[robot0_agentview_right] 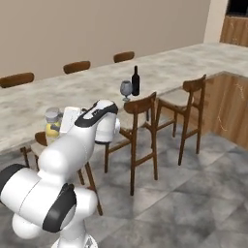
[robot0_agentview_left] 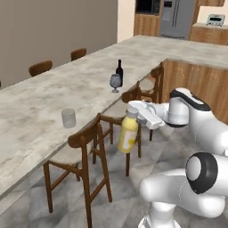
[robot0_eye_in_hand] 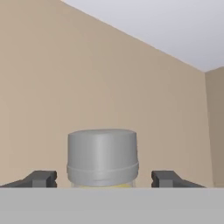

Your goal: There is a wine glass and glass cup on the dining counter. Place the wine bottle next to the wine glass and the juice bottle next to the glass cup.

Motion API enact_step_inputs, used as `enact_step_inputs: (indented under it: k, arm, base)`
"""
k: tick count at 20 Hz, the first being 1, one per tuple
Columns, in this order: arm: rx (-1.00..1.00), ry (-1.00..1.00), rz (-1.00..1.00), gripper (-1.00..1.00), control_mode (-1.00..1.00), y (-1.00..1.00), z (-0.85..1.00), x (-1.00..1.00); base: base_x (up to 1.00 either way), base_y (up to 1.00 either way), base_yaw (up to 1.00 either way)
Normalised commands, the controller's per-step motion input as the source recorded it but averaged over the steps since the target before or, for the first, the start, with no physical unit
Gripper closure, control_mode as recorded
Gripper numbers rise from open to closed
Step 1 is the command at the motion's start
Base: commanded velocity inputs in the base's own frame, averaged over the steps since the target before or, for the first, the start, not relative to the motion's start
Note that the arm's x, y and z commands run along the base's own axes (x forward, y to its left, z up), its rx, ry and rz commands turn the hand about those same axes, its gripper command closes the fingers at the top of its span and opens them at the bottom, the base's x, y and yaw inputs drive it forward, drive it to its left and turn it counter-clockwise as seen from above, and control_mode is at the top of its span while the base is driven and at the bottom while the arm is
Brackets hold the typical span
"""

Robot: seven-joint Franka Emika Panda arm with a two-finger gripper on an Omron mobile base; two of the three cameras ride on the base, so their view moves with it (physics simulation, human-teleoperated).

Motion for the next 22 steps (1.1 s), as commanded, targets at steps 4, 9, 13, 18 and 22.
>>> enact_step_inputs:
  k: [4,9,13,18,22]
  arm:
    - [0.00,0.00,0.00,1.00,1.00,0.00,0.00,0.00]
    - [0.00,0.00,0.00,1.00,1.00,0.00,0.00,0.00]
    - [0.00,0.00,0.00,1.00,1.00,0.00,0.00,0.00]
    - [0.00,0.00,0.00,1.00,1.00,0.00,0.00,0.00]
    - [0.00,0.00,0.00,1.00,1.00,0.00,0.00,0.00]
  base:
    - [0.28,-0.36,0.28]
    - [0.29,-0.38,0.26]
    - [0.30,-0.39,0.24]
    - [0.31,-0.37,0.25]
    - [0.31,-0.35,0.27]
